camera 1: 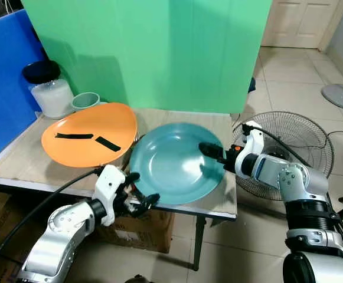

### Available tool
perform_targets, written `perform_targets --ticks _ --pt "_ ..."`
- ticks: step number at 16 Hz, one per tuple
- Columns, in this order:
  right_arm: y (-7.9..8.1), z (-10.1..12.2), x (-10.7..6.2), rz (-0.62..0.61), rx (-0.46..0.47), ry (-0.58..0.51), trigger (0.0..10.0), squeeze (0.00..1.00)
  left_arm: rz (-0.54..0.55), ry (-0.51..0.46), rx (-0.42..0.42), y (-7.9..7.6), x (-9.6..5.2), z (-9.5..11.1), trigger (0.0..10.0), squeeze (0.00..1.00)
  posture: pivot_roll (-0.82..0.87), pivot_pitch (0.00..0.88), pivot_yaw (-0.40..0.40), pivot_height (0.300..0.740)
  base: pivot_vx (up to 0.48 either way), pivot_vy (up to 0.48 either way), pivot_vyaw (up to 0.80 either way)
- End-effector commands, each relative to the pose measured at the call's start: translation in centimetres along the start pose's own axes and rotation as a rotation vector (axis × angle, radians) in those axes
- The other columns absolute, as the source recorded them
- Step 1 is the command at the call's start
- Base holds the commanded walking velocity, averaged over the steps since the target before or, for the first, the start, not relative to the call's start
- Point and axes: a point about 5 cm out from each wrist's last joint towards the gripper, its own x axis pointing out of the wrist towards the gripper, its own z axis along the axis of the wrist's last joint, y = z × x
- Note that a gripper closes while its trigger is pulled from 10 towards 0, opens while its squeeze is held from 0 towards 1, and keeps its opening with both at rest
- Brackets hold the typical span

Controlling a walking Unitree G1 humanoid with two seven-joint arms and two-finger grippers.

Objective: Setting the table

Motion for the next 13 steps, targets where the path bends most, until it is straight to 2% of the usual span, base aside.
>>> perform_targets --ticks 1,5,6,7,10,13 --pt "0.5 0.4 0.1 0.035 0.013 0.001 10.0 0.0 -0.007 0.048 0.002 0.0 -0.2 -0.9 10.0 0.62 0.0 0.0 0.056 0.74 0.0 0.0 0.0" --pt "1.2 0.3 0.1 0.132 0.1 0.011 10.0 0.0 -0.019 0.056 -0.001 -0.2 -0.3 -1.6 10.0 0.63 0.0 0.0 0.051 0.74 0.0 0.0 0.0" --pt "1.5 0.0 0.1 0.159 0.1 0.027 6.2 0.0 -0.022 0.055 0.0 -0.2 -0.3 -1.7 10.0 0.63 0.0 0.0 0.049 0.74 0.0 0.0 0.0" --pt "1.6 -0.2 0.1 0.165 0.099 0.035 0.2 0.0 -0.023 0.054 0.002 -0.2 -0.3 -1.7 10.0 0.63 0.0 0.0 0.049 0.74 0.0 0.0 0.0" --pt "2.0 -1.3 0.1 0.194 0.029 0.092 0.0 0.0 -0.02 0.052 0.007 -0.1 -0.4 -1.8 10.0 0.62 0.01 0.0 0.046 0.74 0.0 0.0 0.0" --pt "1.8 -1.0 0.1 0.172 0.005 0.067 0.0 0.0 -0.017 0.044 0.014 0.1 -0.5 -1.6 10.0 0.62 0.01 0.0 0.046 0.74 0.0 0.0 0.0"
